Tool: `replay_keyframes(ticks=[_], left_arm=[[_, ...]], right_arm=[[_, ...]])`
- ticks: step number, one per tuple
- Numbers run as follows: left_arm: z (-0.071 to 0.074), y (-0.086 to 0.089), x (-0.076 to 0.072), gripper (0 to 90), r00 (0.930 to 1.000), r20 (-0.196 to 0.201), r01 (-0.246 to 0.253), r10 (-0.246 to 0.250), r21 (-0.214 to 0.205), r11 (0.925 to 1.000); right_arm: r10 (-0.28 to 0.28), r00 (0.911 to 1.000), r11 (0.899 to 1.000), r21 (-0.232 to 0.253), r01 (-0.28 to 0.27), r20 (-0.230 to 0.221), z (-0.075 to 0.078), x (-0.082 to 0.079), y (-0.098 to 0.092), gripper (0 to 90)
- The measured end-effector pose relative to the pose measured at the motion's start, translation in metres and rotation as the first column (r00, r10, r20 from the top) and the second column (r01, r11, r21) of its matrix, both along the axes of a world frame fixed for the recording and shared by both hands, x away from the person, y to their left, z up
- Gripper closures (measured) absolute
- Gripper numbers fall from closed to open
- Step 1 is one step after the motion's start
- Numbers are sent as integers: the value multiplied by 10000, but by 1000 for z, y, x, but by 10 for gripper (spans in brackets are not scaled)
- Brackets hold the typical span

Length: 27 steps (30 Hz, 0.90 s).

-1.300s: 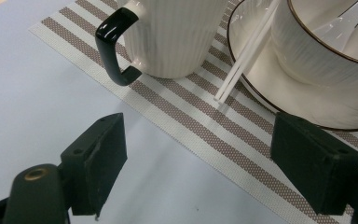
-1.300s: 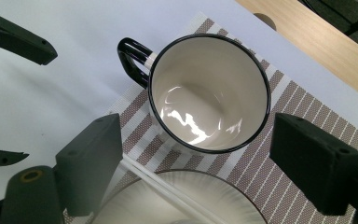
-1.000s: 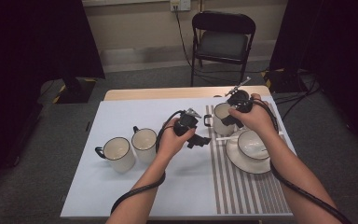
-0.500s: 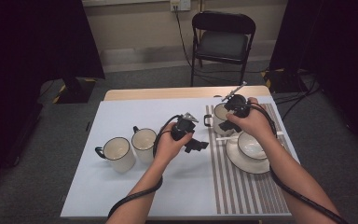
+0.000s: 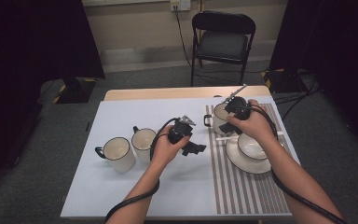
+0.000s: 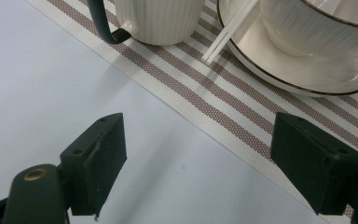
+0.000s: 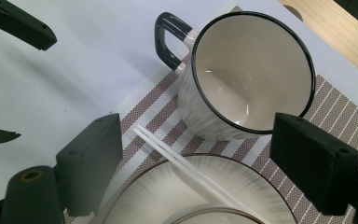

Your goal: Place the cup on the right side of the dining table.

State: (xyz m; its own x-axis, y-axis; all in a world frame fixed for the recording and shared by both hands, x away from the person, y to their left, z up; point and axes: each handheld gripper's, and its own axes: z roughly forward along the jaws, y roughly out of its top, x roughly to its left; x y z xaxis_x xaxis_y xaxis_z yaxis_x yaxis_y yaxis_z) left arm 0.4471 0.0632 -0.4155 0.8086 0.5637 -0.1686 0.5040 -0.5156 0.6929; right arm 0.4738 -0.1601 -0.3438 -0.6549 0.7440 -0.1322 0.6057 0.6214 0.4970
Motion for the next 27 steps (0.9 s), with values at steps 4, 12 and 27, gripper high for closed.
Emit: replay_keyframes(ticks=[4, 12, 27], left_arm=[[1, 2, -2, 181, 10000, 10, 87, -88, 111, 9999], [-1, 4, -7, 180, 9999, -5, 159, -159, 68, 9998], [-1, 12, -15, 180, 9996, 44, 269, -270, 7, 9996]], right_arm=[[31, 10000, 10000, 22, -31, 9, 0, -2, 1, 163], [330, 9994, 9994, -60, -331, -77, -1, -8, 8, 163], [435, 9989, 9990, 93, -434, -145, -2, -12, 7, 163]])
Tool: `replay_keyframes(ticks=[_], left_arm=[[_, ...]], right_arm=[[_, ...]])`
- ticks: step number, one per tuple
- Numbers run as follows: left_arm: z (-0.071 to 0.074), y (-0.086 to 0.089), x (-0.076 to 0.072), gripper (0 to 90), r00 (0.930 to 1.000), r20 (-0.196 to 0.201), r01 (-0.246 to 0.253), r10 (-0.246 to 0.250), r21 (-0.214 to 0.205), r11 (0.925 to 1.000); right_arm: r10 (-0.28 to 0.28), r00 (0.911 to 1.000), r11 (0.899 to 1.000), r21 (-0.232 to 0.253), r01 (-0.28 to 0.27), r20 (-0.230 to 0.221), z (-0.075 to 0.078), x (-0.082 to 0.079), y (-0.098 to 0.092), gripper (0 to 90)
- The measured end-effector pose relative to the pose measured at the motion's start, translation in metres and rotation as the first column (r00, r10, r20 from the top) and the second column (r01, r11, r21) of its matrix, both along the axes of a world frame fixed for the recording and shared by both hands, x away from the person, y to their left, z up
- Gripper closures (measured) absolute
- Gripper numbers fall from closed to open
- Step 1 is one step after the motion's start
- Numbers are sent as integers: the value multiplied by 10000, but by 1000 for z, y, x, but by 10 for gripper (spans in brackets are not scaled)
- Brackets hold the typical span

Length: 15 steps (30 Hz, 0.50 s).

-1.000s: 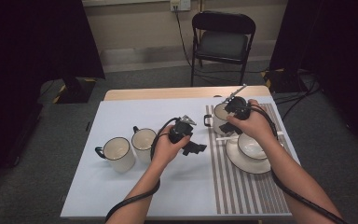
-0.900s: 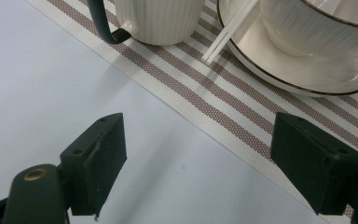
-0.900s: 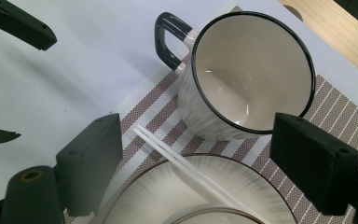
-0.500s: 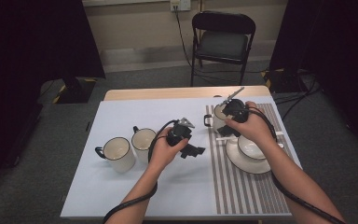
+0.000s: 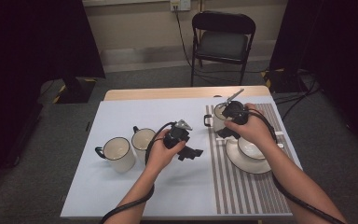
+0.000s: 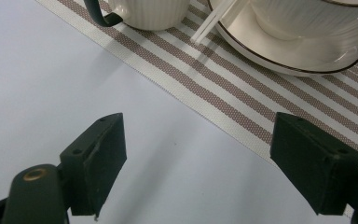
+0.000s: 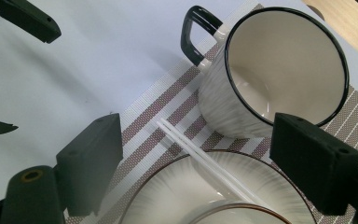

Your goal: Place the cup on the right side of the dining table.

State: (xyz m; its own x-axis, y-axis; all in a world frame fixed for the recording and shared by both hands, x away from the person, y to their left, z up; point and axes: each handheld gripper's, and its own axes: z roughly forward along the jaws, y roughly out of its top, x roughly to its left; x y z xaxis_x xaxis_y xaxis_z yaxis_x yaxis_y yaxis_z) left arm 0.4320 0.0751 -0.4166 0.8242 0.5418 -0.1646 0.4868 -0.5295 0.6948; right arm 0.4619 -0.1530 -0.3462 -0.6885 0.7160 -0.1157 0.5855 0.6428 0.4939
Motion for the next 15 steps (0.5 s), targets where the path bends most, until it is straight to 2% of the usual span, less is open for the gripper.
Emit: replay_keyframes(ticks=[2, 9, 10, 13, 15], left_arm=[[0, 0, -2, 181, 10000, -49, -20, 20, -6, 10000], [-3, 3, -6, 180, 10000, -84, 24, -24, 35, 10000], [-4, 4, -7, 180, 10000, -66, 2, -3, -82, 10000], [-5, 4, -9, 180, 9999, -106, 73, -74, -76, 9999], [-5, 5, -10, 180, 9999, -90, 110, -110, -21, 9999]], right_arm=[[-40, 10000, 9999, 159, 39, 35, 1, -1, -1, 164], [236, 9997, 9994, 262, -236, -16, 2, -7, 2, 164], [260, 9997, 9992, 312, -259, -30, 2, -8, 2, 163], [381, 9993, 9985, 399, -380, -5, 1, -11, 3, 164], [434, 9989, 9984, 365, -427, -170, 0, -13, 4, 163]])
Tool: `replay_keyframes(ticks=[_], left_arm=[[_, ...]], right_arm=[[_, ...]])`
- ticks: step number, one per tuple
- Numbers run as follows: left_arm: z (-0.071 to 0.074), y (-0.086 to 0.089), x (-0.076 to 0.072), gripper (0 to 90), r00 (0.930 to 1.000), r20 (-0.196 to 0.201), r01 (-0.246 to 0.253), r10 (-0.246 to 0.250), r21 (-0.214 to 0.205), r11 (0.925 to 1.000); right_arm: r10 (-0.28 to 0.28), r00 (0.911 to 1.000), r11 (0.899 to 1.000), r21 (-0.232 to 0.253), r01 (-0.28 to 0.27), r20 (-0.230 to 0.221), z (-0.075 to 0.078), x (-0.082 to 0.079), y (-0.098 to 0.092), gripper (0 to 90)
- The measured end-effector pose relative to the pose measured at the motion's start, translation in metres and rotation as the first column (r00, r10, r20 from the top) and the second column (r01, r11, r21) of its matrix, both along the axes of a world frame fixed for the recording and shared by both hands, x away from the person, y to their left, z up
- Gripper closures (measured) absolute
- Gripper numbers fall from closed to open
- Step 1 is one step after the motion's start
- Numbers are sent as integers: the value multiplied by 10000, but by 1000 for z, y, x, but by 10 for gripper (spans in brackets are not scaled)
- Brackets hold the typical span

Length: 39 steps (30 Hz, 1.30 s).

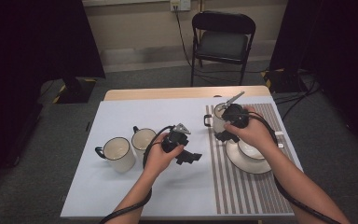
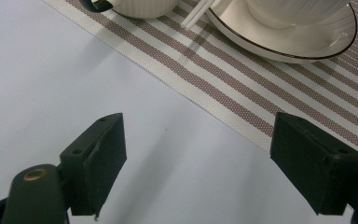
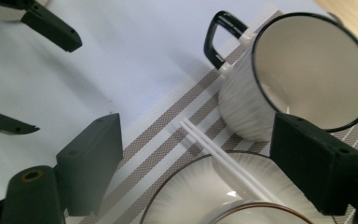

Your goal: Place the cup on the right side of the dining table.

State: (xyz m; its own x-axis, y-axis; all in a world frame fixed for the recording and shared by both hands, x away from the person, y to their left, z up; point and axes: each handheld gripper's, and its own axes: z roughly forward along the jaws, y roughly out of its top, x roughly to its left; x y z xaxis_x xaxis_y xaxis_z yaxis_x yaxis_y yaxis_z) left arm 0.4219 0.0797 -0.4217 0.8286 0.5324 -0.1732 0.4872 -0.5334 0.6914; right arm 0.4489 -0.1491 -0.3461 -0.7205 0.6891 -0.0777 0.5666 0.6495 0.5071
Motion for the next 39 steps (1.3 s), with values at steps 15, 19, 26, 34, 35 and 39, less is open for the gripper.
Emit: replay_keyframes(ticks=[15, 19, 26, 34, 35, 39], left_arm=[[-3, 4, -12, 180, 9997, 16, 236, -237, 86, 9997], [-5, 6, -15, 180, 9993, -49, 366, -365, 145, 9992], [-7, 12, -18, 180, 9994, -120, 317, -315, 184, 9993], [-8, 22, -21, 180, 9993, -235, 305, -304, 11, 9995], [-9, 23, -22, 180, 9994, -212, 278, -278, -14, 9996], [-10, 27, -24, 180, 9994, -174, 312, -312, 39, 9995]], right_arm=[[371, 9992, 9993, -49, -372, -169, -7, -12, 6, 163], [479, 9987, 9988, 53, -478, -188, -8, -15, 7, 163], [627, 9978, 9980, -52, -628, -219, -11, -19, 8, 163], [826, 9962, 9965, -65, -828, -259, -14, -24, 10, 163], [830, 9962, 9965, -76, -833, -270, -14, -25, 10, 163], [853, 9961, 9963, 102, -850, -240, -15, -28, 8, 163]])
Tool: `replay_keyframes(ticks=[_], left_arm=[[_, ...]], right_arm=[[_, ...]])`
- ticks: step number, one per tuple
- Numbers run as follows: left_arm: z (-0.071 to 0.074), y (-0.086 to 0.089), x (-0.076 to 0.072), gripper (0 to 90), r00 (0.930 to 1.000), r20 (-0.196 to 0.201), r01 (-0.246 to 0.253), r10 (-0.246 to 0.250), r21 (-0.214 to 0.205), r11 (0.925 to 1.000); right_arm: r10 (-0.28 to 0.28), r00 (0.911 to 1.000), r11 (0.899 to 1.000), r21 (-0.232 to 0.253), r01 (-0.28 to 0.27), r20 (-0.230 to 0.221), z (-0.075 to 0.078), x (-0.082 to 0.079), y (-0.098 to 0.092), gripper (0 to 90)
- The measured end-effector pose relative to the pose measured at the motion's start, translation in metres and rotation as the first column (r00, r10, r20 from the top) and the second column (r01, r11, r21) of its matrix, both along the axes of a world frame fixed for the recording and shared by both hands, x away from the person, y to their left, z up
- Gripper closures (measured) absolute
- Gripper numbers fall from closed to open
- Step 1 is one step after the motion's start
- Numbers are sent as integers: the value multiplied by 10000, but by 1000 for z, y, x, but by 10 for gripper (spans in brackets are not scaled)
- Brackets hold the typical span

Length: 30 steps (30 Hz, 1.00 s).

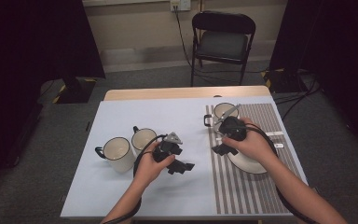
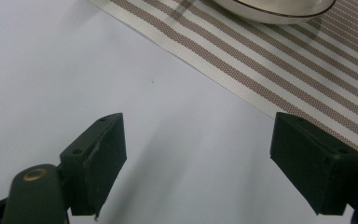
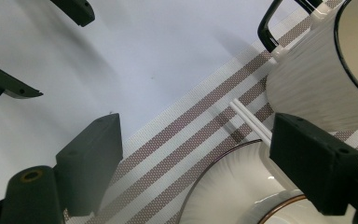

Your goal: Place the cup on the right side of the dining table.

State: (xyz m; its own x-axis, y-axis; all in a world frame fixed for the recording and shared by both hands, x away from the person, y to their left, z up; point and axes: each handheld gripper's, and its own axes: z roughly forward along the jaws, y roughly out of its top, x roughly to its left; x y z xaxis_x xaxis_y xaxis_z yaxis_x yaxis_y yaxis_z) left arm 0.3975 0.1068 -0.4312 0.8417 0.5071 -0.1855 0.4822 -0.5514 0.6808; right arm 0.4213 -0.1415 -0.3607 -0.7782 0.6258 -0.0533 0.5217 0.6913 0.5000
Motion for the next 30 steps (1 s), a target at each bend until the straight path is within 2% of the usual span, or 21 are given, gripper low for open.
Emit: replay_keyframes(ticks=[12, 22, 30], left_arm=[[-4, 10, -8, 180, 9999, -46, 126, -126, -52, 9999], [-6, 18, -11, 181, 10000, -71, 63, -64, -96, 9999], [-9, 24, -13, 180, 9999, -109, 74, -75, -76, 9999]], right_arm=[[-151, 9998, 9998, 104, 152, -114, -5, -6, -10, 163], [156, 9996, 9999, 77, -155, -221, -12, -13, -5, 162], [186, 9995, 9998, 57, -185, -255, -16, -16, -6, 162]])
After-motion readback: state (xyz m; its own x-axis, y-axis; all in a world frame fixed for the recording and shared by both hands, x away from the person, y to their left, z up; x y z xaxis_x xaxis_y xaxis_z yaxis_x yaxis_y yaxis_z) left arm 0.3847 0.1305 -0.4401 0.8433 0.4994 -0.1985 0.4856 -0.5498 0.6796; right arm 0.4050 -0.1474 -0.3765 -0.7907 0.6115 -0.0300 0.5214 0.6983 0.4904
